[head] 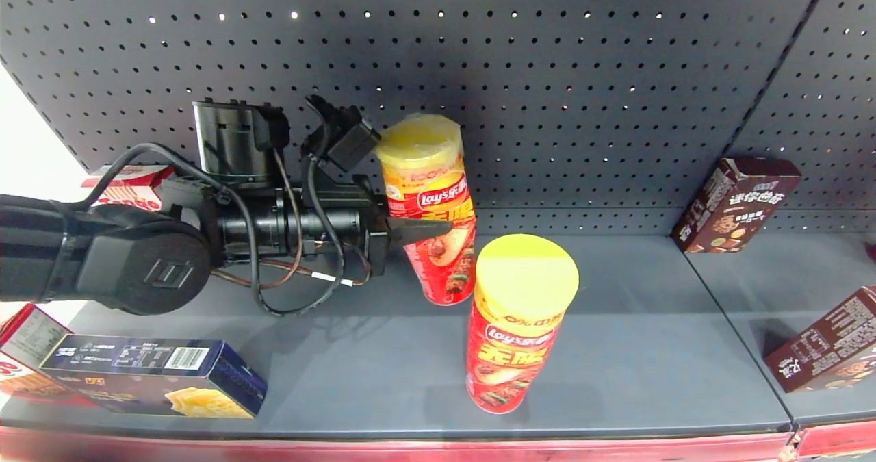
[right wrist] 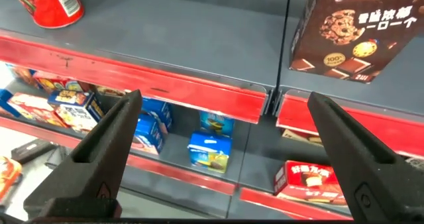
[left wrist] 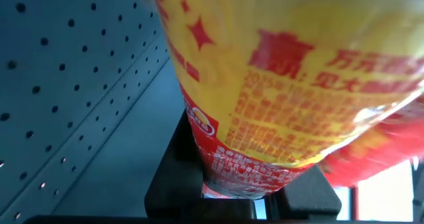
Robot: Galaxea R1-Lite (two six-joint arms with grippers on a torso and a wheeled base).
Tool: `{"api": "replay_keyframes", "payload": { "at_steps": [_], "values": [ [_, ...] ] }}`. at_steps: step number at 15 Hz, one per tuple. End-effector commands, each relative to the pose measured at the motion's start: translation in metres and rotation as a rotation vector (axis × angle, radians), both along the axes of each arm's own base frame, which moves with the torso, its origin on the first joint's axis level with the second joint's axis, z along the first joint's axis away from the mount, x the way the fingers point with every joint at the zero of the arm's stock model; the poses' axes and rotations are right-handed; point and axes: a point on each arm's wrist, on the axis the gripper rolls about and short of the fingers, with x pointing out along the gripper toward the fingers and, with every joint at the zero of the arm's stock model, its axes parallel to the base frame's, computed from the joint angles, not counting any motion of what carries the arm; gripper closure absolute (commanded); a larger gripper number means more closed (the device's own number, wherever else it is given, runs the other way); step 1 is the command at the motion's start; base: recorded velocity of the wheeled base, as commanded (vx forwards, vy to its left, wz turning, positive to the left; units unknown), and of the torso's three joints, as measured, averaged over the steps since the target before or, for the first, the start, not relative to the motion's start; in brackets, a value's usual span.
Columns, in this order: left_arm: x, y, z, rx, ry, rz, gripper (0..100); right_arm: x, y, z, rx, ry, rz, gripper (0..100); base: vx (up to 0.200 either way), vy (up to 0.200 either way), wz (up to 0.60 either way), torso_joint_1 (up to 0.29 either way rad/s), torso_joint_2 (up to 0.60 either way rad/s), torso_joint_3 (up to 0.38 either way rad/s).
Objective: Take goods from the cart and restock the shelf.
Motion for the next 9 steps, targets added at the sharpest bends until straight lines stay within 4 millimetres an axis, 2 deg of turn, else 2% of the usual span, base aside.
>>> {"api": "replay_keyframes", "payload": {
  "at_steps": [1, 4, 9],
  "values": [
    [0.010, -0.005, -0.008, 0.007, 0.014, -0.003, 100, 0.000, 0.000, 0.000, -0.006, 0.003, 0.001, 0, 0.000, 0.000, 0.00, 0.000, 0.00, 0.000],
    [0.022, -0.011, -0.004, -0.002, -0.009, -0.006, 100, 0.000, 0.000, 0.000, -0.012, 0.001, 0.001, 0, 0.000, 0.000, 0.00, 0.000, 0.00, 0.000],
    [0.030, -0.012, 0.011, 0.019, -0.004, -0.008, 100, 0.000, 0.000, 0.000, -0.018, 0.000, 0.002, 0, 0.000, 0.000, 0.00, 0.000, 0.00, 0.000]
  ]
}}
